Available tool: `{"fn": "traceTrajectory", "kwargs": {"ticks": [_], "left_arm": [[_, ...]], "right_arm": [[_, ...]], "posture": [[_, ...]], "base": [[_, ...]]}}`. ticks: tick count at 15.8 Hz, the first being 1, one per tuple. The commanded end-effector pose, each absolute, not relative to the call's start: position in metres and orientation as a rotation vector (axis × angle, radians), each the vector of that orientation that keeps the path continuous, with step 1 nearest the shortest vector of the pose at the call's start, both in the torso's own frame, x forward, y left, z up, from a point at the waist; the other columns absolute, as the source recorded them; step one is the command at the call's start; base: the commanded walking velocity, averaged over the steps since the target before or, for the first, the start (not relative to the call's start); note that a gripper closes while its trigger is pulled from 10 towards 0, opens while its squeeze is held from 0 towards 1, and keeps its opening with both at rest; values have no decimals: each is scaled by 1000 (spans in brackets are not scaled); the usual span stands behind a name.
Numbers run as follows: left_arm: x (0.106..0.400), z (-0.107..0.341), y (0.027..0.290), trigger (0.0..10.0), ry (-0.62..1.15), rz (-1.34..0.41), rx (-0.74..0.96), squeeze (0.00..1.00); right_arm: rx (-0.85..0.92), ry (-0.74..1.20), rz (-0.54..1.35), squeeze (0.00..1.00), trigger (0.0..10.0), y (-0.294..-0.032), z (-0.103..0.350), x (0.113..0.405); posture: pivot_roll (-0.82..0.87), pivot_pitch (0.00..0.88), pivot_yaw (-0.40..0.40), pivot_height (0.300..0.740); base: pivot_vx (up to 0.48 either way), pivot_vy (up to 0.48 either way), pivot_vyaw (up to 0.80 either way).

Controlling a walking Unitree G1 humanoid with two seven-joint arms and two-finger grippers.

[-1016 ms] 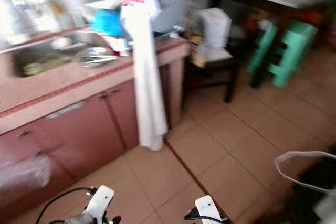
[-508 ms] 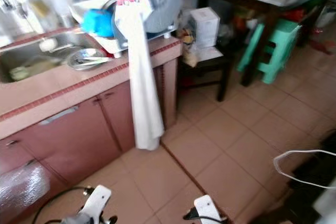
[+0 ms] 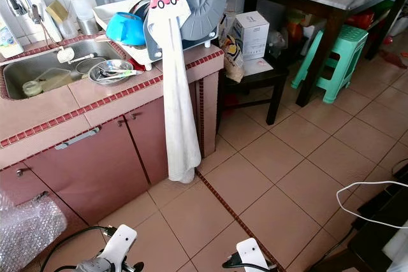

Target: Kitchen organization

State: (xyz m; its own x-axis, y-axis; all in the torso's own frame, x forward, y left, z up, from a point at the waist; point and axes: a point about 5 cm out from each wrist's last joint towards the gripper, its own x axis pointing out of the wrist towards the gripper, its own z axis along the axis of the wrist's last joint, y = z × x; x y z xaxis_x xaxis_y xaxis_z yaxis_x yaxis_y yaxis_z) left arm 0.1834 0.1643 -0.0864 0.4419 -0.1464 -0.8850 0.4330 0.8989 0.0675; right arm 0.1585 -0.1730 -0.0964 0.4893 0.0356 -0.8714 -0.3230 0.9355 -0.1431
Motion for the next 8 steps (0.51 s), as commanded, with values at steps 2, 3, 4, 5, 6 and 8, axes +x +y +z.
{"fn": "traceTrajectory", "kwargs": {"ticks": [2,3,4,5,6,8], "left_arm": [[185,-85,168,10000,1052,-372,316,0],[185,-85,168,10000,1052,-373,316,0],[185,-85,168,10000,1053,-373,317,0],[185,-85,168,10000,1053,-373,318,0],[185,-85,168,10000,1053,-373,318,0],[185,-85,168,10000,1053,-373,318,0]], "right_arm": [[-312,1056,231,0,10000,-173,-98,154],[-313,1058,231,0,10000,-173,-98,154],[-314,1061,231,0,10000,-173,-99,153],[-342,1070,235,0,10000,-173,-99,152],[-342,1070,235,0,10000,-173,-99,152],[-342,1070,235,0,10000,-173,-99,152]], "posture": [[-59,0,77,740],[-60,0,78,740],[-60,0,78,740],[-60,0,78,740],[-60,0,78,740],[-60,0,78,740]], "base": [[0,0,0],[0,0,0],[0,0,0],[0,0,0],[0,0,0],[0,0,0]]}}
